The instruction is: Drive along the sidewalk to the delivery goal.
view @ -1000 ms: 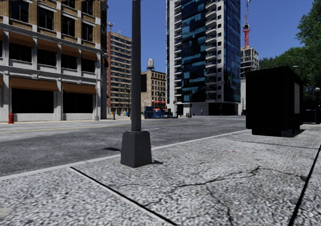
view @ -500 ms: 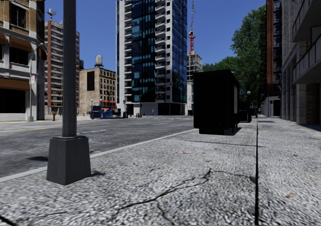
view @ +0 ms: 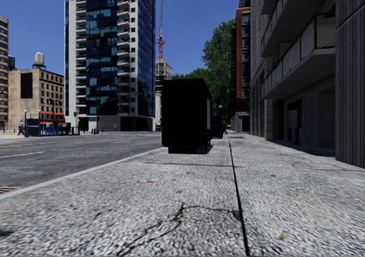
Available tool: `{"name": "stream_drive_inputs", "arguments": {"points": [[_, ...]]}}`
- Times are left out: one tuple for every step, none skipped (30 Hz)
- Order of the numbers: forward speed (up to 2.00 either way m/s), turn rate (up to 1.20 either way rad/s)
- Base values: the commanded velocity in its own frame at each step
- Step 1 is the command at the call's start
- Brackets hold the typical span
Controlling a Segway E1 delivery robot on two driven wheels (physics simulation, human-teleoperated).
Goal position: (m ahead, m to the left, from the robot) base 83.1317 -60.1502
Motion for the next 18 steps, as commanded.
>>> {"name": "stream_drive_inputs", "arguments": {"points": [[1.05,-0.66],[1.05,-0.66],[1.05,-0.66],[1.05,-0.66],[1.05,-0.66],[1.05,-0.59],[1.05,-0.59],[1.06,-0.58],[1.06,-0.58],[1.08,-0.57],[1.11,-0.41],[1.26,0.0],[1.38,0.0],[1.42,0.0],[1.45,0.0],[1.48,0.0],[1.52,0.0],[1.55,0.0]]}}
